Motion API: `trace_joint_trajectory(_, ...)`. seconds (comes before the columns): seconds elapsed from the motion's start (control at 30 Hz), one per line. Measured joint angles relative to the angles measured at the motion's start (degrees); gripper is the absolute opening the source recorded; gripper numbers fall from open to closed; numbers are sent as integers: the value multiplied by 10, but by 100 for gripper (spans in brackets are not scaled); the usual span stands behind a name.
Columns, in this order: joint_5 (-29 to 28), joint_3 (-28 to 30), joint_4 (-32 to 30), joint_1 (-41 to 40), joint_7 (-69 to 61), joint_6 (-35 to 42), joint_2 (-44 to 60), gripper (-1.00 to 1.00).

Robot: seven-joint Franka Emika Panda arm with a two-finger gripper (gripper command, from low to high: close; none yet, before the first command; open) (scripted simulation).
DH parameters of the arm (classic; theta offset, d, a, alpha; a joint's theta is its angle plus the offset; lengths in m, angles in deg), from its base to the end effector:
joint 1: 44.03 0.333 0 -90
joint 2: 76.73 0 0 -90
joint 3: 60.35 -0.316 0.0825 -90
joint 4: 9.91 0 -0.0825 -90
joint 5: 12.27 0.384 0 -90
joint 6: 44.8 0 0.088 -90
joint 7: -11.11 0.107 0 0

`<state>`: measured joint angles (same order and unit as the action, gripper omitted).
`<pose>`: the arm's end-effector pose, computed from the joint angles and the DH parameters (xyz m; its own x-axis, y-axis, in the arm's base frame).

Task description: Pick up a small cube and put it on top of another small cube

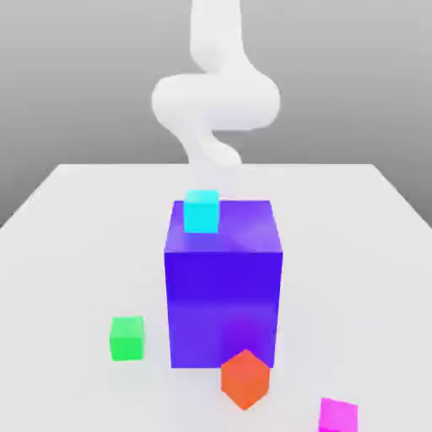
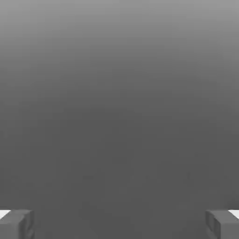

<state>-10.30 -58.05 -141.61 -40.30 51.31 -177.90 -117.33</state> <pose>0.3797 0.0047 0.6809 0.5904 -0.6555 0.4709 -0.4546 -0.7522 -0.4771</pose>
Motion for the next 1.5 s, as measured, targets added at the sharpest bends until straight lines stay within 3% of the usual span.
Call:
trace_joint_trajectory(0.3, 82, 62, 3, 114, -213, -46, 192, 0)
trace_joint_trajectory(0.6, 143, 63, 6, 173, -407, -93, 379, 0)
trace_joint_trajectory(0.8, 129, 51, 5, 193, -500, -134, 493, 0)
trace_joint_trajectory(1.03, 49, 50, 2, 217, -555, -193, 612, 0)
trace_joint_trajectory(1.13, 54, 41, 14, 212, -567, -239, 675, 0)
trace_joint_trajectory(1.17, 58, 36, 18, 208, -571, -254, 695, -100)
trace_joint_trajectory(1.37, 60, 34, 21, 206, -573, -260, 704, -100)
trace_joint_trajectory(1.5, 45, 46, 8, 216, -562, -215, 646, -100)
